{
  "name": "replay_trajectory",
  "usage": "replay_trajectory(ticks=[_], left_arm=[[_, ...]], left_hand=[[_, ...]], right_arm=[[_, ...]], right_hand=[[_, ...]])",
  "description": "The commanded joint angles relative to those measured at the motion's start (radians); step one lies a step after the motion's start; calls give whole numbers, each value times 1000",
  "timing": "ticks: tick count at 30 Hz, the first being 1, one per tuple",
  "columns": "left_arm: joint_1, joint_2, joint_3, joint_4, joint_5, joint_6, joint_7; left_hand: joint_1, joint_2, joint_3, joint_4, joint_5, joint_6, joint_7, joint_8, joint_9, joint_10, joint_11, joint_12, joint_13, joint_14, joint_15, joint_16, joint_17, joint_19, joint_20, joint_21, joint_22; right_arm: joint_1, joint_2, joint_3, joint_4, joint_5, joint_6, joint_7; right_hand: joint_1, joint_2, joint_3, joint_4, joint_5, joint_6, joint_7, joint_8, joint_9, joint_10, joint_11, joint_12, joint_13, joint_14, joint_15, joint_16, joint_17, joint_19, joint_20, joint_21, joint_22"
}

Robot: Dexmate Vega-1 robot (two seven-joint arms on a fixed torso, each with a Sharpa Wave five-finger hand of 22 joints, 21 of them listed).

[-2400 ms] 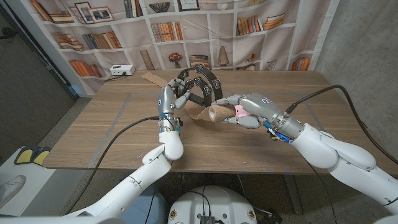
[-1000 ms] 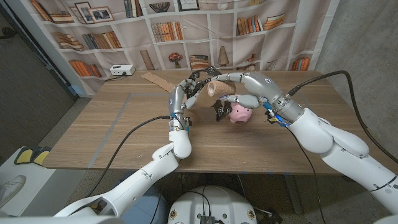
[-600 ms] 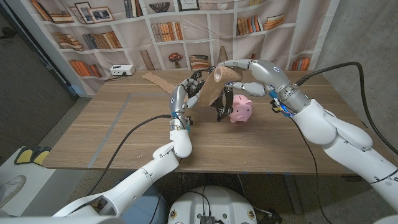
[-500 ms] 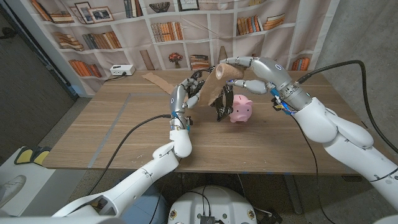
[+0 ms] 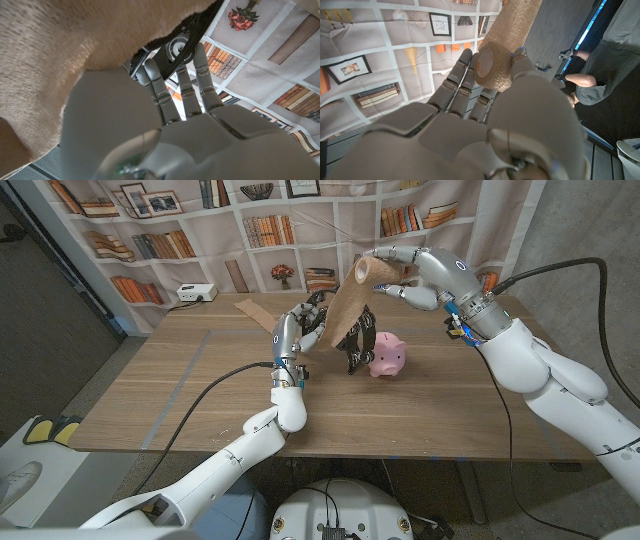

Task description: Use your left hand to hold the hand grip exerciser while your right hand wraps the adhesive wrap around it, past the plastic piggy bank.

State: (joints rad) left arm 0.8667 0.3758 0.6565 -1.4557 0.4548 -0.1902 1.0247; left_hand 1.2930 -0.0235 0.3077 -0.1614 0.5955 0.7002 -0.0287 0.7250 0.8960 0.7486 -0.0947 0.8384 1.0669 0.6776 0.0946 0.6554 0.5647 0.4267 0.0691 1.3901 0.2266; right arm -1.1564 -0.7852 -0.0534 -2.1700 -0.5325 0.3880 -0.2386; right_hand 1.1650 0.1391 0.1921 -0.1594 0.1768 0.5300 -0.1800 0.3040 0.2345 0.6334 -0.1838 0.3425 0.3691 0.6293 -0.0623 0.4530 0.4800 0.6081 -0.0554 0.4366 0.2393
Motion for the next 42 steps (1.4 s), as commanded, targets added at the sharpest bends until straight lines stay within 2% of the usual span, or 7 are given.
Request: replay_trajectory(ticks=[1, 8, 42], left_arm=[[15, 13, -4, -19, 5, -3, -8], [8, 18, 3, -20, 23, -14, -12], [51, 28, -12, -55, 35, -57, -5]], left_hand=[[66, 74, 53, 0, 45, 2, -1, 5, 0, 2, 1, 4, 0, 296, -281, 186, 299, 85, -125, -1, 2], [65, 73, 51, 1, 44, 1, -4, 7, 0, 1, -1, 5, 2, 296, -282, 184, 299, 83, -126, -2, 2], [68, 79, 44, 2, 36, -3, -8, 13, -9, 3, -4, 5, -9, 297, -282, 178, 302, 80, -127, -5, 4]], right_arm=[[42, 5, 17, -11, -10, -16, -9], [65, 5, 35, -27, -23, -39, -8], [137, -4, 80, -44, -23, -137, 8]], right_hand=[[-3, 21, 26, 28, 4, 7, 2, 3, 2, 29, -18, 0, 36, 0, -175, -4, 2, -3, -80, 7, 4], [-3, 21, 26, 28, 4, 7, 2, 2, 3, 29, -18, -2, 37, 0, -175, -5, 3, -4, -80, 10, 4], [-6, 23, 27, 28, 4, 4, 1, -2, 3, 28, -18, -10, 39, 1, -176, -12, 7, -10, -80, 22, 4]])
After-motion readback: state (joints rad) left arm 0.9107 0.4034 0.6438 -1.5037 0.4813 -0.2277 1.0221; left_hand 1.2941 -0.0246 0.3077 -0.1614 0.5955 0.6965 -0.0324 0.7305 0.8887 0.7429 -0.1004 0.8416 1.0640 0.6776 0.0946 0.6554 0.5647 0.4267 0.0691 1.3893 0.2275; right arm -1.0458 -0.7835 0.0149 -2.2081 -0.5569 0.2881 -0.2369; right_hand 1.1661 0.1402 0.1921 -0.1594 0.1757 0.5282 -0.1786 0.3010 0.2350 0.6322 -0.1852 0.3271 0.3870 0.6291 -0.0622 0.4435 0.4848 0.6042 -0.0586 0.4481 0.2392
